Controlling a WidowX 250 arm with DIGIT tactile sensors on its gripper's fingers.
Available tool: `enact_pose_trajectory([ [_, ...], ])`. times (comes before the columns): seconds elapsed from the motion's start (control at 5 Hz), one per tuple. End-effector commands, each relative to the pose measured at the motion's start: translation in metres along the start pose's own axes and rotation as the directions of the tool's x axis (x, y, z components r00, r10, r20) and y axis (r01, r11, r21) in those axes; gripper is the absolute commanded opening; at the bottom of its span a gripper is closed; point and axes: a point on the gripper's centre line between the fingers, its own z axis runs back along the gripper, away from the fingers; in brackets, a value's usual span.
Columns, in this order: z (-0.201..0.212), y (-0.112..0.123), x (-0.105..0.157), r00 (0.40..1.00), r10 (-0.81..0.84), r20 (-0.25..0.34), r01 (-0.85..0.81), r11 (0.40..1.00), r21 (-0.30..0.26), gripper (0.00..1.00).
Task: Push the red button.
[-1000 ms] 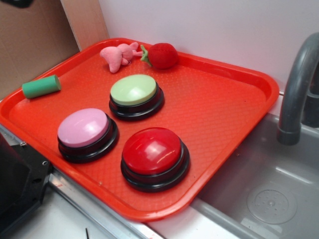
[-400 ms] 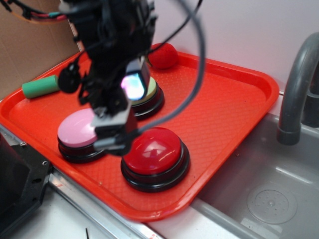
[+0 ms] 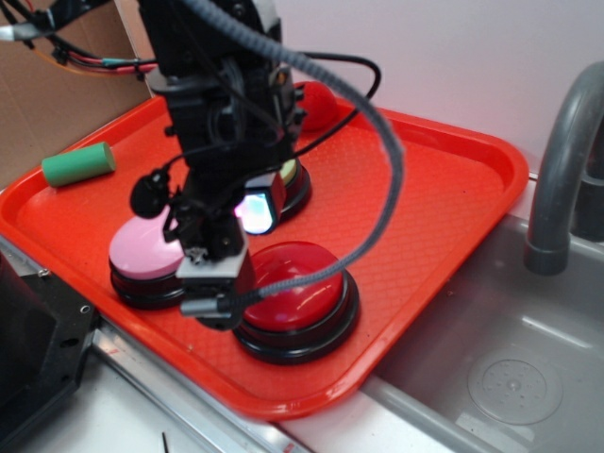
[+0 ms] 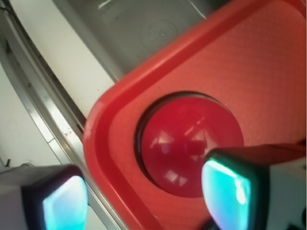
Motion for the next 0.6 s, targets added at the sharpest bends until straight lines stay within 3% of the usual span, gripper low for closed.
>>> enact_pose_trajectory([
  [0.0,-0.007,0.003,-0.012,0.987,0.114,-0.109,-0.096,0.982,0.163,1.00],
  [0.4,-0.018,0.004,0.008,0.995,0.056,-0.085,-0.044,0.989,0.138,1.00],
])
